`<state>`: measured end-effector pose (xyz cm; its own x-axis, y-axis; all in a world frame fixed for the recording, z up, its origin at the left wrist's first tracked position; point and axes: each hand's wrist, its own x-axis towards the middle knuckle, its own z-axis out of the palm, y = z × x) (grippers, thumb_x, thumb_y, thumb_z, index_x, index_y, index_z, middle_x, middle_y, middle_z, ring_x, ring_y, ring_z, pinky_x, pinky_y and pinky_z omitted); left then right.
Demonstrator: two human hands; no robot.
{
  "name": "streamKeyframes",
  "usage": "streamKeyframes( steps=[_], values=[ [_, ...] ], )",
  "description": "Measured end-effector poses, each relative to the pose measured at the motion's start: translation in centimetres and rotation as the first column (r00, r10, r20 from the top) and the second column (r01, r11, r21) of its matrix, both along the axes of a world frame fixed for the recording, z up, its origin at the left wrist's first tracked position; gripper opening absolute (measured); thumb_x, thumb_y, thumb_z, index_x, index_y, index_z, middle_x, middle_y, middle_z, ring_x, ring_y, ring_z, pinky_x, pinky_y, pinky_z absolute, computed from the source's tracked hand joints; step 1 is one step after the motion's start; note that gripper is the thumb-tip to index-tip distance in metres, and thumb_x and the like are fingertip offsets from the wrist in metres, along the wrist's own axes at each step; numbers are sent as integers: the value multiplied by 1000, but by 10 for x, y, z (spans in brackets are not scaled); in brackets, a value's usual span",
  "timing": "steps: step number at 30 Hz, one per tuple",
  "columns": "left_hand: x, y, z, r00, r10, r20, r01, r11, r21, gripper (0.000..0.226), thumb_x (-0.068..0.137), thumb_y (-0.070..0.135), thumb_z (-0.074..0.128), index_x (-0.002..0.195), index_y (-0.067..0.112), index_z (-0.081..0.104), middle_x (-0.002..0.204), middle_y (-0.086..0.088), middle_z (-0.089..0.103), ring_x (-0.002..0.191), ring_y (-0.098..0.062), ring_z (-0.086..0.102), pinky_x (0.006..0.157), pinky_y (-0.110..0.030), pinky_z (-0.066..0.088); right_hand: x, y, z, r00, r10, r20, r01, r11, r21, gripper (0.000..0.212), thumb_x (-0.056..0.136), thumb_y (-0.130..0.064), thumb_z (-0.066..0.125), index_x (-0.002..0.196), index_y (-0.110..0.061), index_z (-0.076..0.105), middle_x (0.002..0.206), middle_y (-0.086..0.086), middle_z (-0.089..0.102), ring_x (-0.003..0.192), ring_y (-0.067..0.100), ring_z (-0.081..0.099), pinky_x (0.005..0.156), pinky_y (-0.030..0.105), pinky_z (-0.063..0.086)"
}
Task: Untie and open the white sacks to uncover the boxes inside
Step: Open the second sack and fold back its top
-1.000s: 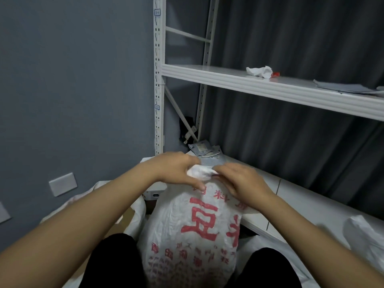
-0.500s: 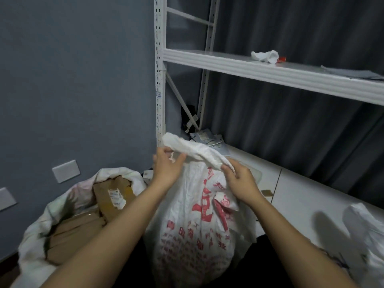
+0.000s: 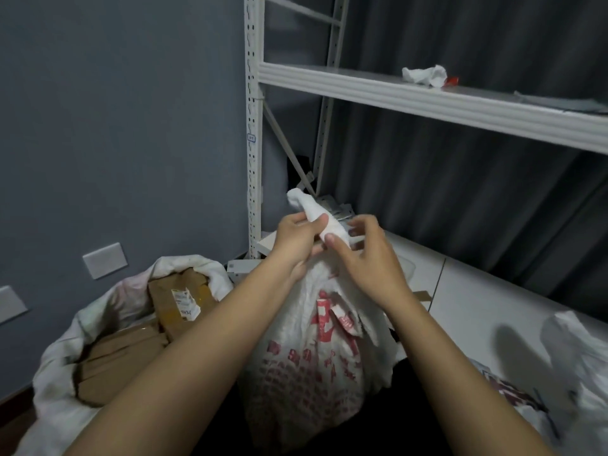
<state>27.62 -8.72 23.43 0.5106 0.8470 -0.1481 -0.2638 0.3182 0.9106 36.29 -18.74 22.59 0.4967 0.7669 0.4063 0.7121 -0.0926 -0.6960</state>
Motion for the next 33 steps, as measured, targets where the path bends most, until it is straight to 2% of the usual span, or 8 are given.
streamKeyframes(
  steps=[4, 8, 11, 14, 19, 24, 28, 33],
  values=[
    [-12, -11, 8, 989, -92, -118, 96, 995, 30, 19, 100, 23, 48, 108, 10, 59, 91, -4, 67, 74, -5, 66, 71, -26, 54, -1, 2, 5, 992, -3, -130, 14, 997, 82, 29, 76, -17, 75, 97, -17, 55, 90, -10, 57, 78, -2, 52, 62, 10, 38],
    [-23, -7, 1, 990, -53, -130, 52, 999, -17, 28, 93, 22, 60, 110, 0, 60, 103, -13, 67, 90, -16, 66, 78, -27, 58, -13, -7, -11, 999, 24, 32, -28, 990, 137, 25, 75, 4, 61, 88, -17, 60, 89, -6, 55, 79, 7, 51, 66, 14, 36],
    [-24, -14, -6, 994, 48, -99, -47, 999, 8, 27, 91, 6, 61, 115, -4, 57, 99, -18, 66, 73, -17, 66, 60, -22, 58, -17, -13, -21, 958, 115, 263, -120, 993, 6, 16, 78, -7, 64, 90, -18, 58, 95, -8, 45, 95, 13, 46, 76, 26, 39],
    [-25, -24, -14, 993, 55, -101, -52, 998, 35, 24, 90, 3, 61, 113, -2, 56, 93, -15, 65, 56, -8, 63, 47, -16, 50, -17, -18, -18, 995, 91, -35, -91, 996, -1, 23, 80, -38, 70, 90, -26, 53, 100, -10, 51, 95, 7, 50, 79, 23, 43],
    [-26, -36, -25, 980, -78, -184, 83, 996, 20, 18, 94, 13, 58, 108, 3, 63, 96, -9, 66, 78, -10, 64, 66, -18, 55, -23, -20, -26, 978, -99, -182, 116, 990, 82, 24, 77, -10, 71, 88, -23, 53, 83, -11, 56, 76, 5, 53, 63, 11, 37],
    [-34, -38, -29, 987, -47, -153, 40, 998, -44, 25, 93, 20, 60, 111, 2, 60, 91, -11, 68, 75, -16, 67, 67, -20, 58, -37, -31, -49, 994, 30, 106, -38, 997, 74, 18, 78, 0, 65, 86, -15, 60, 87, -9, 47, 81, 5, 47, 72, 7, 33],
    [-39, -38, -32, 971, -7, -240, 33, 994, 103, 12, 94, 12, 57, 101, 9, 67, 81, 0, 68, 67, -8, 65, 62, -18, 53, -27, -39, -41, 958, 216, -187, -196, 973, 119, 6, 82, -16, 65, 86, -20, 67, 93, -2, 61, 83, 2, 55, 77, 16, 44],
    [-61, -32, -34, 906, -154, -395, 260, 937, 233, 19, 93, 8, 55, 105, 10, 70, 94, -3, 71, 87, -14, 65, 86, -26, 52, 13, -28, -10, 828, 335, 449, -290, 942, -169, 67, 72, -8, 56, 135, -31, 50, 146, -8, 37, 136, 16, 28, 111, 27, 22]
  ],
)
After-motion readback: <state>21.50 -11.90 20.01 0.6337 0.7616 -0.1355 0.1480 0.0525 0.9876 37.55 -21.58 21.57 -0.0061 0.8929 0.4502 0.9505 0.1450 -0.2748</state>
